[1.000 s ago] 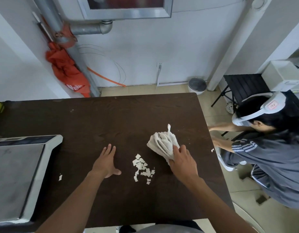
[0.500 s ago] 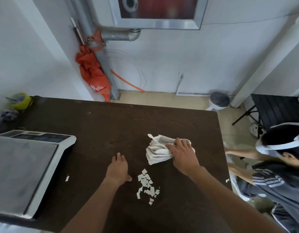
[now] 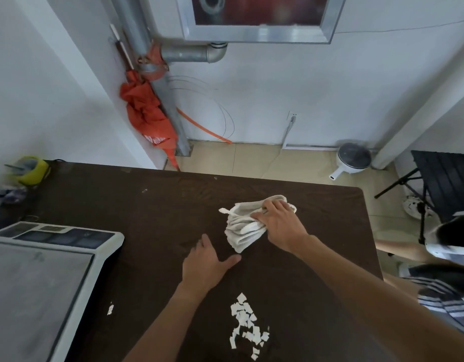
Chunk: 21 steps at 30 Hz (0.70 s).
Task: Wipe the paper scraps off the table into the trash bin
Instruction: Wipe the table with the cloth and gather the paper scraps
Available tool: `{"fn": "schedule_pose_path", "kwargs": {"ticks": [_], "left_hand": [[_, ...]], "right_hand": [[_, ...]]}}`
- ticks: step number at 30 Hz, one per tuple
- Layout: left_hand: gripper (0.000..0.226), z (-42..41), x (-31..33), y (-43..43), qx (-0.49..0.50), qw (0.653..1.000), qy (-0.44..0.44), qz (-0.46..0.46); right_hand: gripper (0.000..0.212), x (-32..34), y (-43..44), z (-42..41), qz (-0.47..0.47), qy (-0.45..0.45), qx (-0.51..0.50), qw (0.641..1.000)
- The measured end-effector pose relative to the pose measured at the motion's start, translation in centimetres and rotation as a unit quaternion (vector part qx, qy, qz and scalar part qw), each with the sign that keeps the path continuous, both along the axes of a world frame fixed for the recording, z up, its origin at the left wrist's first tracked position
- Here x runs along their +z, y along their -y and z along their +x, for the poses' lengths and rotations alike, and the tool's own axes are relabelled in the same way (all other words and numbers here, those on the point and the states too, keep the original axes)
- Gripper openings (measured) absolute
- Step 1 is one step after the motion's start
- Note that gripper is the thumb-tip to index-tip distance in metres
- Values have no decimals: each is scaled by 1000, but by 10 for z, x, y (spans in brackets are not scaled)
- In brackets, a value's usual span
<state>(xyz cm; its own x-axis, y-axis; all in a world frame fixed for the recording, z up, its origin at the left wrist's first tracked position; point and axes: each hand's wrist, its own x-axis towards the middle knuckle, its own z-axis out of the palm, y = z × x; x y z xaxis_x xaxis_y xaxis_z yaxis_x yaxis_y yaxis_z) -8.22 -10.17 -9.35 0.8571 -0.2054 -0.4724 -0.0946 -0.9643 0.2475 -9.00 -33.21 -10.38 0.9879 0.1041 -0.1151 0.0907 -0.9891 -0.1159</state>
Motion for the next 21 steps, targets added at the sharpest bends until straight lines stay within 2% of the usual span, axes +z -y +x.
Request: {"fn": "schedule_pose_path", "kwargs": {"ticks": [2,4,6,8,10,12,14,18,21], "left_hand": [[117,9,1,12,-6,996,44,-75],[118,18,-2,27,-49,987,102,-112],[123,29,-9,36,-75,979,167,-93],[122,42,-16,39,-79,978,185,-47],[101,55,-19,41,-86,979,186,-5],[70,65,-21,44,-94,974,205,12],[55,72,-21,53,-105,974,201,13],[53,82,-24,86,-77,988,125,-49],[50,88,-30,113,-94,986,124,-66]], "right_hand": [[56,-2,-7,16,15,6,36,999],[55,-6,-17,31,8,37,92,995],[55,-11,-31,47,-3,60,136,989],[57,-16,-41,64,-20,65,151,986],[56,-18,-43,80,-43,54,161,985],[49,-22,-36,92,-44,45,147,987],[43,-25,-26,98,-38,40,116,992],[38,-28,1,97,3,34,53,998],[38,-32,31,86,43,19,-8,999]]}}
